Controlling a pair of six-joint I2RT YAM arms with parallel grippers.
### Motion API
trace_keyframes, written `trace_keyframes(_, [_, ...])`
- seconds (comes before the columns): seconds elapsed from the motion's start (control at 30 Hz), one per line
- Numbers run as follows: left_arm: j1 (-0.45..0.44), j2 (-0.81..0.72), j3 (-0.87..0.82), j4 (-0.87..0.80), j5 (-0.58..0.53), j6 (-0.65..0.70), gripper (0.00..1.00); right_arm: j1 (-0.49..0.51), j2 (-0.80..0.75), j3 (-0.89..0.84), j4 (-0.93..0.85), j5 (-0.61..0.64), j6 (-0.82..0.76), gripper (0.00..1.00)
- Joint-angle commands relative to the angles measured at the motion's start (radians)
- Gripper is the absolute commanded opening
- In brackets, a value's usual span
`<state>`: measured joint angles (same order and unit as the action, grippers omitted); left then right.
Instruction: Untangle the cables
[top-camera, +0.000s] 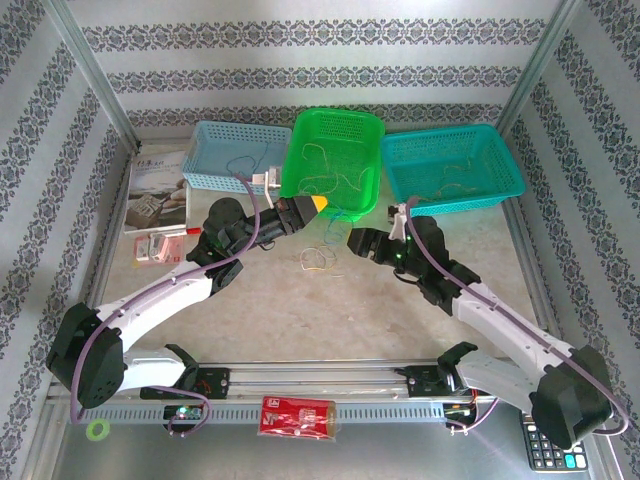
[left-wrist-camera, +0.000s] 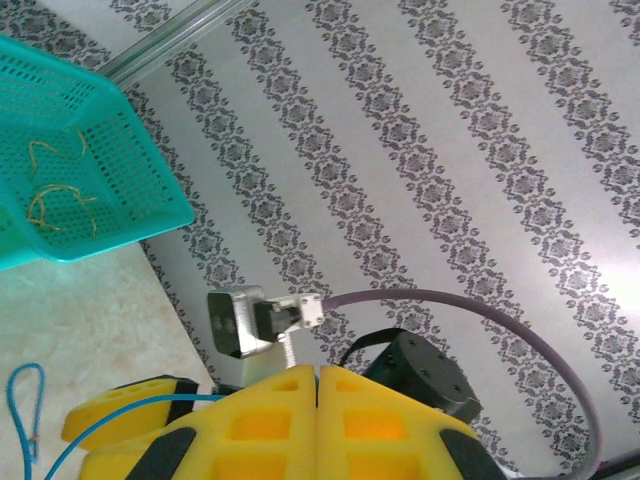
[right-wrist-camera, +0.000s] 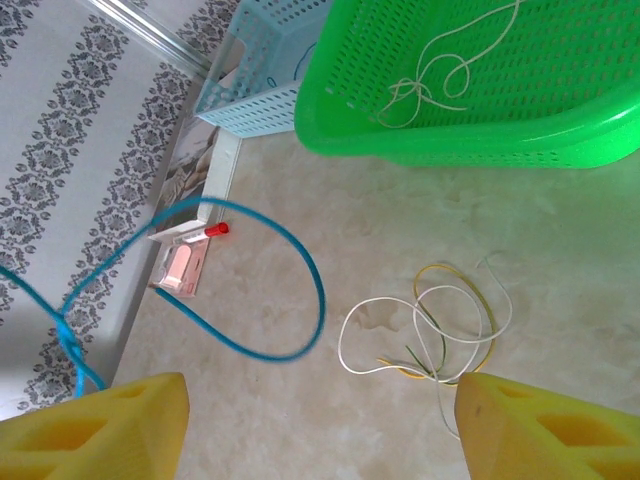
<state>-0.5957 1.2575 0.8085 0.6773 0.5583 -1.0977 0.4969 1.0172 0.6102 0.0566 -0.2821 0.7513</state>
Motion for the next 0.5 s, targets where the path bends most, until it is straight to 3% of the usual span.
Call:
trace_keyframes(0.0, [-0.007,0.009,-0.003,0.102,0.035,-0.013,0.00,-0.022,0.017,0.030,0.053,-0.031,-0.016,0.71])
trace_keyframes(0.47, [-0.007,0.015,-0.001,0.137,0.042,-0.038,0.00,-0.049,0.068,0.032,0.130,-0.079,0.021,0.70])
